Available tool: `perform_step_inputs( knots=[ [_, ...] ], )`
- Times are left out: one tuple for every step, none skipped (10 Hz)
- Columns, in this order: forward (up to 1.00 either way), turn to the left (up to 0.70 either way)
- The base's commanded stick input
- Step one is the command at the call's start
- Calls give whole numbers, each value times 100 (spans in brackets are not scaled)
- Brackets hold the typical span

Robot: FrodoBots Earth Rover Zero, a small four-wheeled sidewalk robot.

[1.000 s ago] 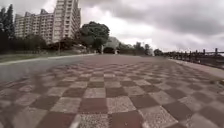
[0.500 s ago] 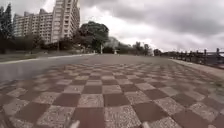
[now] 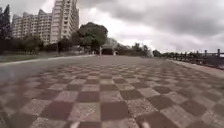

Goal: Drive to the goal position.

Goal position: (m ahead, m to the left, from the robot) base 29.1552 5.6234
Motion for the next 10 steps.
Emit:
perform_step_inputs(
  knots=[
    [50,0],
    [50,0],
    [50,0],
    [50,0],
    [50,0],
    [50,0],
    [50,0],
    [50,0],
    [50,0],
    [50,0]
  ],
)
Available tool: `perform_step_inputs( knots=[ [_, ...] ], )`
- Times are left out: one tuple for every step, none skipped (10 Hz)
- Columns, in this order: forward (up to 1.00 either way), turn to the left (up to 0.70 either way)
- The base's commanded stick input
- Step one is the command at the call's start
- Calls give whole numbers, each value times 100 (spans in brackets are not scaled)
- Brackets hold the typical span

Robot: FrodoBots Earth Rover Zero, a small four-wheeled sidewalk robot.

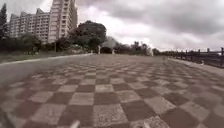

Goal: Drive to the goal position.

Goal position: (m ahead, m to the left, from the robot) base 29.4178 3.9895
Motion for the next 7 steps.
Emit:
perform_step_inputs(
  knots=[
    [50,0],
    [50,0],
    [50,0],
    [50,0],
    [50,0],
    [50,0],
    [50,0]
  ],
)
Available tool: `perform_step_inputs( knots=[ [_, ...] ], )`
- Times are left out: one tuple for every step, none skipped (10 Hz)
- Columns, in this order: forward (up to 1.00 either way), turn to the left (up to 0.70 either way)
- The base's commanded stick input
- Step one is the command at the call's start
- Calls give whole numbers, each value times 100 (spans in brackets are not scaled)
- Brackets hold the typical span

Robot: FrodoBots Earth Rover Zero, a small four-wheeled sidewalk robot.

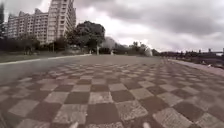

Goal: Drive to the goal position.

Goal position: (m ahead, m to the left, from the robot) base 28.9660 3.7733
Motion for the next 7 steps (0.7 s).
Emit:
perform_step_inputs(
  knots=[
    [50,0],
    [50,0],
    [50,0],
    [50,0],
    [50,0],
    [50,0],
    [50,0]
  ],
)
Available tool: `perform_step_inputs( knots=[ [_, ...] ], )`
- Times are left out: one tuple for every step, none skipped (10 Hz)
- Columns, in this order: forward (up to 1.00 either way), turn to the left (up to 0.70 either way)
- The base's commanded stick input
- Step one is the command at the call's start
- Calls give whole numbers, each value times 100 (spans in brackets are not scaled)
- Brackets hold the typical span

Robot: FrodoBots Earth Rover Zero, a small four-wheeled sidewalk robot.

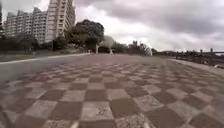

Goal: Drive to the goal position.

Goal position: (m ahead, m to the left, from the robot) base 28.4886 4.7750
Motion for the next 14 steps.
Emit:
perform_step_inputs(
  knots=[
    [50,0],
    [50,0],
    [50,0],
    [50,0],
    [50,0],
    [50,5],
    [50,12],
    [50,4],
    [50,3],
    [50,10],
    [50,25],
    [50,9],
    [50,21],
    [50,50]
  ],
)
